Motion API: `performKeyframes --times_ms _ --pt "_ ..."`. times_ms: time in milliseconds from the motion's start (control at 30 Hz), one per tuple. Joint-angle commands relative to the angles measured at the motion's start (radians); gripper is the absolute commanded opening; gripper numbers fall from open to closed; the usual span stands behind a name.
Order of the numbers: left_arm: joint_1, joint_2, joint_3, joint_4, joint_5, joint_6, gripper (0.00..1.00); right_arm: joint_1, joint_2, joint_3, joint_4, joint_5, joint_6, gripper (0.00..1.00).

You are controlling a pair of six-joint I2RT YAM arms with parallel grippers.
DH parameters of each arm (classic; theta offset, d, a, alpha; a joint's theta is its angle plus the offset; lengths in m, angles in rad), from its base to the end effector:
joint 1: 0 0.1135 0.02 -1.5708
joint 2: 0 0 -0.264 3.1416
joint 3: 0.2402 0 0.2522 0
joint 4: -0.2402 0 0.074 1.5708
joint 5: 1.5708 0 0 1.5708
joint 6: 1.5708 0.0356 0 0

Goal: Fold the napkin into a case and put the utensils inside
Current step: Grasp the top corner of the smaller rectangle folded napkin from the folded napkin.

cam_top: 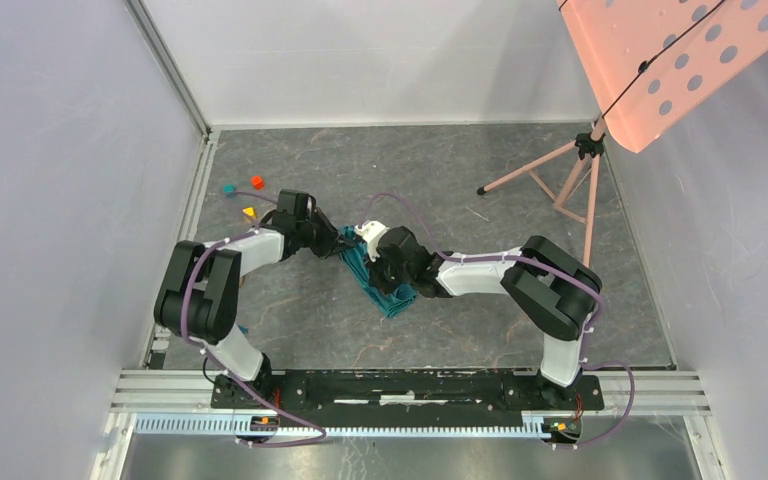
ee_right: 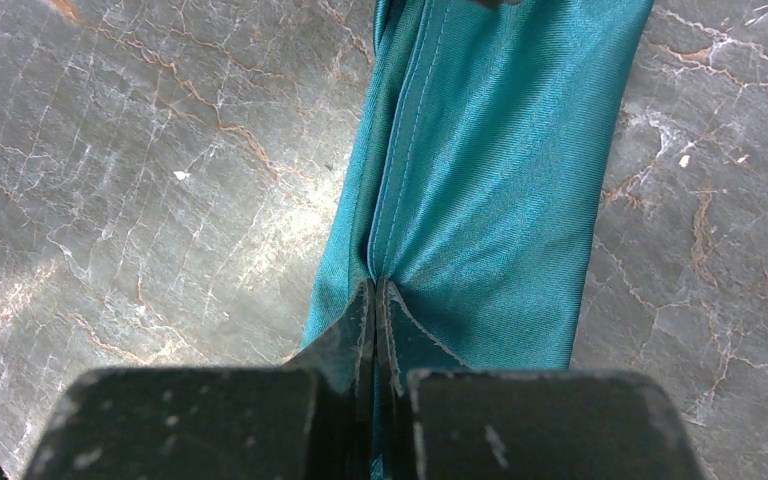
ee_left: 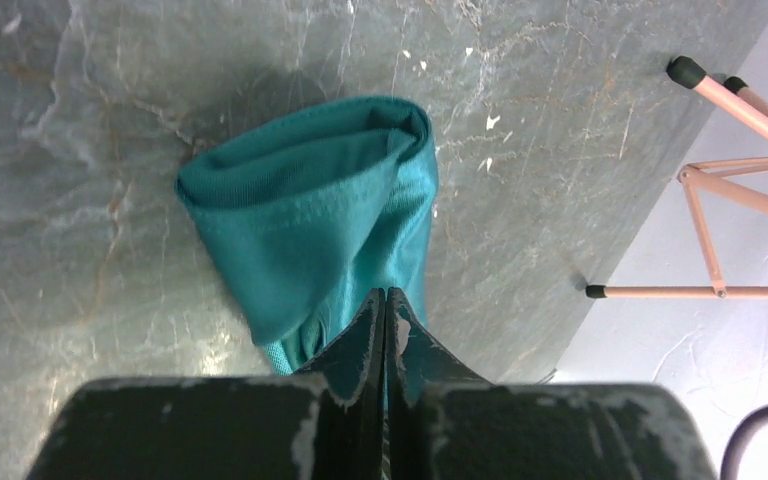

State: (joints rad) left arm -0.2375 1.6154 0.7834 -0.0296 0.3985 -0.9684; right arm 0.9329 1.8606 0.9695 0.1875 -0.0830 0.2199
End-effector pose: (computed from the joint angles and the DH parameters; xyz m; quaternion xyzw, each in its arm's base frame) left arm 0.2987 -0.0865 0.1555 -0.2643 0.8831 -0.3459 0.1751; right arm 0.2237 0.3067 0.1429 -0.3328 0.8436 0.2603 0.3314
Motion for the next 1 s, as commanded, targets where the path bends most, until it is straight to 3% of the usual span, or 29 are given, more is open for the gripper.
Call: performKeyframes --times_ms 0,167,233,400,500,700,967 --pt "-0.004 0.070 0.070 0.002 -0.012 0.093 0.02 0.000 0.000 -0.017 0.012 -0.008 -0.004 0.00" --pt "0.014 0.092 0.040 -0.103 -0.141 0.133 0.02 0.001 -0.026 0.001 -0.020 -0.042 -0.014 0.02" --pt "0.027 0.105 0.031 -0.118 -0.160 0.155 0.02 0.006 -0.050 0.015 -0.042 -0.056 -0.031 0.12" --pt "0.049 0.118 0.014 -0.118 -0.159 0.183 0.02 0.056 -0.126 0.026 -0.060 0.012 -0.192 0.51" --pt "0.049 0.116 0.019 -0.115 -0.149 0.188 0.02 0.095 -0.096 0.080 -0.107 0.076 -0.292 0.60" --pt "0.049 0.109 0.034 -0.130 -0.152 0.189 0.02 0.159 -0.001 0.154 -0.145 0.248 -0.325 0.65" --pt "0.049 0.114 0.027 -0.116 -0.147 0.182 0.02 0.193 0.086 0.154 -0.131 0.418 -0.251 0.61"
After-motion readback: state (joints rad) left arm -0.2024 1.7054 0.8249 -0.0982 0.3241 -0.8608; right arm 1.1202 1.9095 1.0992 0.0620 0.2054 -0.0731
